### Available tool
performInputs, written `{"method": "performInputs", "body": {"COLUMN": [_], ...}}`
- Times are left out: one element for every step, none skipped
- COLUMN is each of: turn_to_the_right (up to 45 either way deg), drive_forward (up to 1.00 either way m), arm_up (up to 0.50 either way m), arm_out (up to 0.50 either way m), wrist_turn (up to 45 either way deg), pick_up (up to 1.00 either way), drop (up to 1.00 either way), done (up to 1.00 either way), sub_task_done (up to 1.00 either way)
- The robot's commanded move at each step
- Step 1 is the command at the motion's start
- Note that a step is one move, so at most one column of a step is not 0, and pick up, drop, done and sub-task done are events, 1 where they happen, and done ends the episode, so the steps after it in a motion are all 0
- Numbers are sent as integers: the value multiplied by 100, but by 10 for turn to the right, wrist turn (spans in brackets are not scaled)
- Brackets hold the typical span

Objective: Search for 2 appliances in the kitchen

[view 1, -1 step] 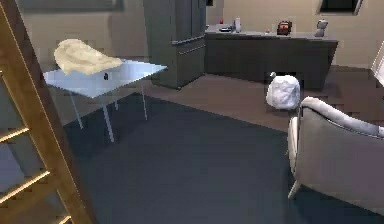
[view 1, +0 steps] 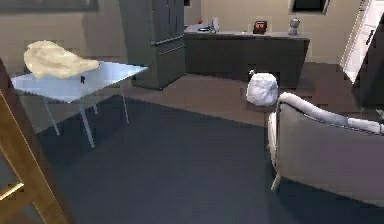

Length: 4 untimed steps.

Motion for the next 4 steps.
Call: {"method": "performInputs", "body": {"turn_to_the_right": [0,0,0,-270], "drive_forward": [100,100,95,0], "arm_up": [0,0,0,0], "arm_out": [0,0,0,0], "wrist_turn": [0,0,0,0], "pick_up": [0,0,0,0], "drop": [0,0,0,0], "done": [0,0,0,0], "sub_task_done": [0,0,0,0]}}
